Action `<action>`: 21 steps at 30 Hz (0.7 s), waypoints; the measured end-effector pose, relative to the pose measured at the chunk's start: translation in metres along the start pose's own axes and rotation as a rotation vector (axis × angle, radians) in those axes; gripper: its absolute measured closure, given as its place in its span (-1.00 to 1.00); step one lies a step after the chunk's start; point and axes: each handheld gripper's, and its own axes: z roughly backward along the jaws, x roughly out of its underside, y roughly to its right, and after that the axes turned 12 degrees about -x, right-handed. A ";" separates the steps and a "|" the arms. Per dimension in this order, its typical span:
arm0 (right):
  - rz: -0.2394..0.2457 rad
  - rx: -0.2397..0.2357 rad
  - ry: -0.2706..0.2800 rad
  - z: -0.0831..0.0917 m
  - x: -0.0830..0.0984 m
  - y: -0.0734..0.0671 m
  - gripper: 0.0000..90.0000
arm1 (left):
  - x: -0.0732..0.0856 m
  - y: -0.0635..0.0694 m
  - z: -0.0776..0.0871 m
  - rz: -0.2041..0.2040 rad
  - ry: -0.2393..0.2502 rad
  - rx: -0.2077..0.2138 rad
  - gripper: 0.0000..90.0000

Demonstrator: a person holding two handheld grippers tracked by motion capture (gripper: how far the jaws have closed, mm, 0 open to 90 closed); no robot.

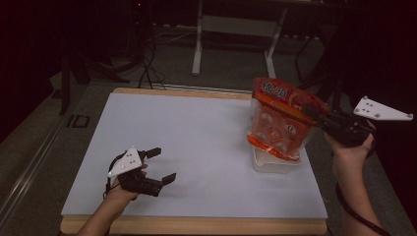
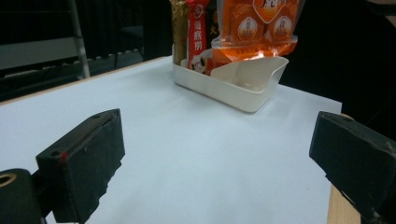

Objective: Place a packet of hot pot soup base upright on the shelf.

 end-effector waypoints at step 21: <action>-0.053 0.048 -0.058 -0.013 0.031 0.025 1.00 | 0.011 0.001 -0.005 0.011 -0.022 0.004 -0.91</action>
